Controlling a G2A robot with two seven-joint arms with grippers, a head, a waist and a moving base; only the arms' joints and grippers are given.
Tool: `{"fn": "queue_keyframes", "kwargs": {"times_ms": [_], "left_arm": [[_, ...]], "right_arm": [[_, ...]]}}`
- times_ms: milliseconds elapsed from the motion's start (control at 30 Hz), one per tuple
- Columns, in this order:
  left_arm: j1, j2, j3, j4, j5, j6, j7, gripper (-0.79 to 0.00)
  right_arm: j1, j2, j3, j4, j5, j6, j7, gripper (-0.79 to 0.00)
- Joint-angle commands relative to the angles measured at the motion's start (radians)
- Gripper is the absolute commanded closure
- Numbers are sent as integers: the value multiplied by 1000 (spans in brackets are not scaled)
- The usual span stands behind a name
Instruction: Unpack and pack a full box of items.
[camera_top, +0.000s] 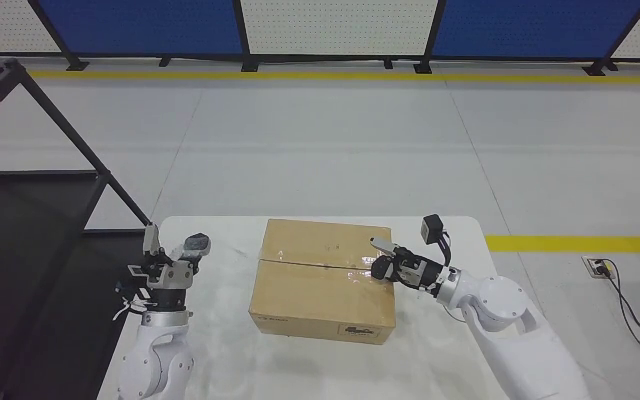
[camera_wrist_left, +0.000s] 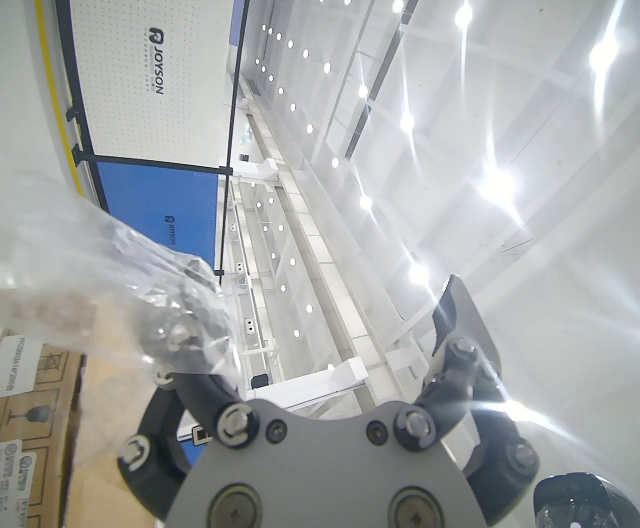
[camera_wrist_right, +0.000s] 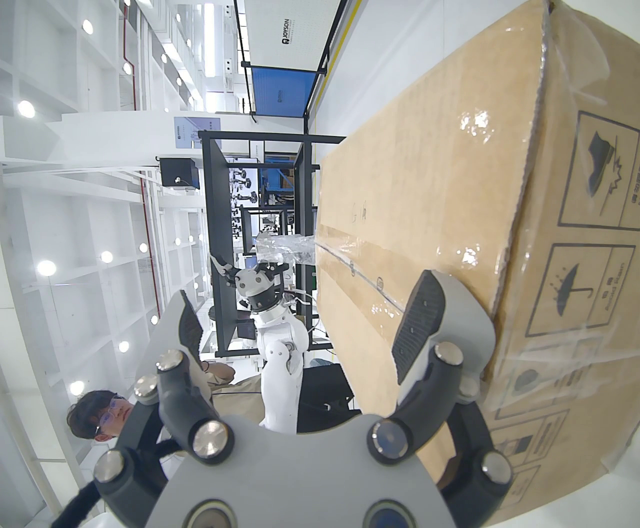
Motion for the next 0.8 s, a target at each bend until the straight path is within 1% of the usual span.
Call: {"fn": "queue_keyframes", "kwargs": {"times_ms": [0, 367, 767], "left_arm": [[-1, -1, 1, -8, 7, 3, 0, -785], [-8, -9, 29, -44, 24, 15, -11, -785], [-24, -20, 71, -63, 44, 28, -20, -785]], "right_arm": [[0, 0, 0, 0, 0, 0, 0, -785], [0, 0, 0, 0, 0, 0, 0, -785], [0, 0, 0, 0, 0, 0, 0, -785]]}}
